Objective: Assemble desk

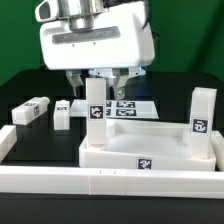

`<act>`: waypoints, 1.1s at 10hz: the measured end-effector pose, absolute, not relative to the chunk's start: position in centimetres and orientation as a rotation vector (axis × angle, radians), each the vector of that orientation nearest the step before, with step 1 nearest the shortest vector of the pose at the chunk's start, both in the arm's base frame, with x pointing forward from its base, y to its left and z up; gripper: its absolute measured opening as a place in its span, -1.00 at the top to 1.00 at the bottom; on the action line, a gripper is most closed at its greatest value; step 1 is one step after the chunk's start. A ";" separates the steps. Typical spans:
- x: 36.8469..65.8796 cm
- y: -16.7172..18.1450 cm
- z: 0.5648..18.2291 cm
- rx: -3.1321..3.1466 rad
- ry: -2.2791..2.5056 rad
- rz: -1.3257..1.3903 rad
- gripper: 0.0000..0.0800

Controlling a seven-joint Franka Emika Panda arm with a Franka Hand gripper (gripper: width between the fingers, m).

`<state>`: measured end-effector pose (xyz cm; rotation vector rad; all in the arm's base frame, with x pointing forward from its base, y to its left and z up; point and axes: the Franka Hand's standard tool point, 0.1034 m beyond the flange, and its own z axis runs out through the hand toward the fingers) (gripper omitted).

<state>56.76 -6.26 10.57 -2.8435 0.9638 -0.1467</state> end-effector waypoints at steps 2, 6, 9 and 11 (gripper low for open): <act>57.0 -6.2 10.8 -2.983 0.641 -0.166 -0.62; 57.6 -6.5 11.0 -3.109 -0.047 -0.174 -0.62; 57.6 -6.5 11.0 -3.108 -0.091 -0.175 -0.37; 57.6 -6.5 11.0 -3.108 -0.091 -0.175 0.28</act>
Offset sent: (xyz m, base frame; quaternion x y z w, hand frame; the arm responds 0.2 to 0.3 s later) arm 0.0131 -0.0010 0.0058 -0.0375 -0.0156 -0.3190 0.9469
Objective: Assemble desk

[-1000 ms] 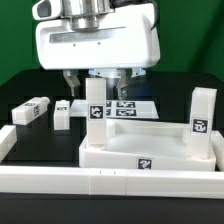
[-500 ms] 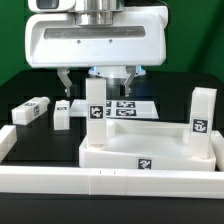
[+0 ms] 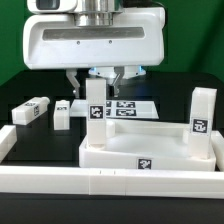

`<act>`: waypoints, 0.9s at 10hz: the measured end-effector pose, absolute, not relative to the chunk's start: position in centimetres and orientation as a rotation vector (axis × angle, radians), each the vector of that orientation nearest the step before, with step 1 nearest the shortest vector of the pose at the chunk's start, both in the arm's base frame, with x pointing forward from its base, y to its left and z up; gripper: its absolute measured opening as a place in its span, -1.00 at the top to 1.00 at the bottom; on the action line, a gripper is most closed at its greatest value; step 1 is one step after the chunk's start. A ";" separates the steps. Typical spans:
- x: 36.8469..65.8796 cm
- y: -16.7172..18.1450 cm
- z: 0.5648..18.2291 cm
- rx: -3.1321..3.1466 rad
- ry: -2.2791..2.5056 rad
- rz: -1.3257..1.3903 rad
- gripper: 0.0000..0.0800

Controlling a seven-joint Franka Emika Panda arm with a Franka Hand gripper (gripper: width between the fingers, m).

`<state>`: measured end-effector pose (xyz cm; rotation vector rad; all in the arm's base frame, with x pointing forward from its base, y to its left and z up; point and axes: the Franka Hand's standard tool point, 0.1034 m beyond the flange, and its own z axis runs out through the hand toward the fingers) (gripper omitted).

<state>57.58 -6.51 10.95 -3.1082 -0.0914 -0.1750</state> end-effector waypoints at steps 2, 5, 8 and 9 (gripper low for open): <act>57.6 -6.5 11.0 -3.106 -0.021 -0.174 0.28; 57.5 -6.4 10.9 -3.049 0.420 -0.149 0.28; 57.5 -6.6 10.8 -2.943 0.829 -0.148 0.27; 57.5 -6.5 10.8 -2.885 0.993 -0.137 0.27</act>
Offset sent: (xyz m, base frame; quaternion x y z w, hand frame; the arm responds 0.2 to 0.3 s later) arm 0.0013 0.0025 0.0044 0.0125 -0.0278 0.1968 0.9800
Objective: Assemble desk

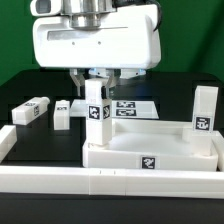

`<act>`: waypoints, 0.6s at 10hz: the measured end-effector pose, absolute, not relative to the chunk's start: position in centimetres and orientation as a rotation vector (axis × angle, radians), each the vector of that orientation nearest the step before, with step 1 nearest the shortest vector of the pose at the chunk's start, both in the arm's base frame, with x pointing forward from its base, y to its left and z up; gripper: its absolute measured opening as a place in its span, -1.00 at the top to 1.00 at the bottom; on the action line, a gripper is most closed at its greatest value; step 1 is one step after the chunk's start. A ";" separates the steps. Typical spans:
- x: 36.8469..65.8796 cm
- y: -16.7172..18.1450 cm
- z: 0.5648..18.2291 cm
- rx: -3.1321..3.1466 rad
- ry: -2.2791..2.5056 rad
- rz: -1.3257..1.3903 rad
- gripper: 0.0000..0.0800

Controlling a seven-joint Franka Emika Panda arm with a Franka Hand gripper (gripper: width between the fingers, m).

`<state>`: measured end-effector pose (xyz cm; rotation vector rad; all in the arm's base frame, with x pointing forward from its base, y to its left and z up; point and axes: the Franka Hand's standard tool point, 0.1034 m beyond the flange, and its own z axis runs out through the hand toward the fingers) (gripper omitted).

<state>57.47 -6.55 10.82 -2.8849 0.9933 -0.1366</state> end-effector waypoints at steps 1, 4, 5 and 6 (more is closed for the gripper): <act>57.5 -6.6 10.8 -2.847 1.088 -0.129 0.27; 57.7 -6.4 10.7 -2.670 1.443 -0.108 0.27; 57.7 -6.4 10.7 -2.623 1.520 -0.104 0.27; 57.7 -6.3 10.7 -2.605 1.548 -0.105 0.27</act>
Offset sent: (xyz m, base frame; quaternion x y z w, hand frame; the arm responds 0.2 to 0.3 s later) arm 0.0010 0.0037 -0.0048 -0.0200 -0.0221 0.2310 0.9725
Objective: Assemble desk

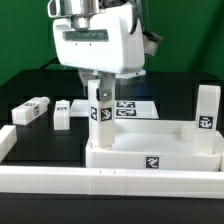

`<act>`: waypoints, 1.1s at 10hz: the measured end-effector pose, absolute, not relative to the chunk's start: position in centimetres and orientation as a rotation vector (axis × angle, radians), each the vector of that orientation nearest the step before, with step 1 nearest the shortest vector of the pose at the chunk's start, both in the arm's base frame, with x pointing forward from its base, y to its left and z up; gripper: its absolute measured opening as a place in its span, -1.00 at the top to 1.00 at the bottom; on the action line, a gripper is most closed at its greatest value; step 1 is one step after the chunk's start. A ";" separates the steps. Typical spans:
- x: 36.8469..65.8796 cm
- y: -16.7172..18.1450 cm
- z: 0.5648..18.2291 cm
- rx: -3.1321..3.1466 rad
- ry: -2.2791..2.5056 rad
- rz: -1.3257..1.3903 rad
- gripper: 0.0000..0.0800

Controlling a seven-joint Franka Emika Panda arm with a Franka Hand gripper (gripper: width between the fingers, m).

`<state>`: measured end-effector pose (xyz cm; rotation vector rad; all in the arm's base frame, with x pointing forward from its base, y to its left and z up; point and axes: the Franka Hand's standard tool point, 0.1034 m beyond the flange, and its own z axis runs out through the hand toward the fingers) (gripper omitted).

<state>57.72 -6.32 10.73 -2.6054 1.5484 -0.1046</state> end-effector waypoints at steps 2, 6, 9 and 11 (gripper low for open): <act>57.7 -6.3 10.7 -2.595 1.564 -0.104 0.27; 57.7 -5.8 10.7 -2.786 1.219 -0.123 -0.56; 57.8 -5.4 10.7 -2.943 0.809 -0.142 -0.62; 57.8 -5.3 10.7 -3.011 0.552 -0.155 -0.62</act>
Offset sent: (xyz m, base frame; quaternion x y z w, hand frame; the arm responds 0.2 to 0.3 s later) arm -0.0023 0.0011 -0.0002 -0.0161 0.0108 -0.0792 0.9967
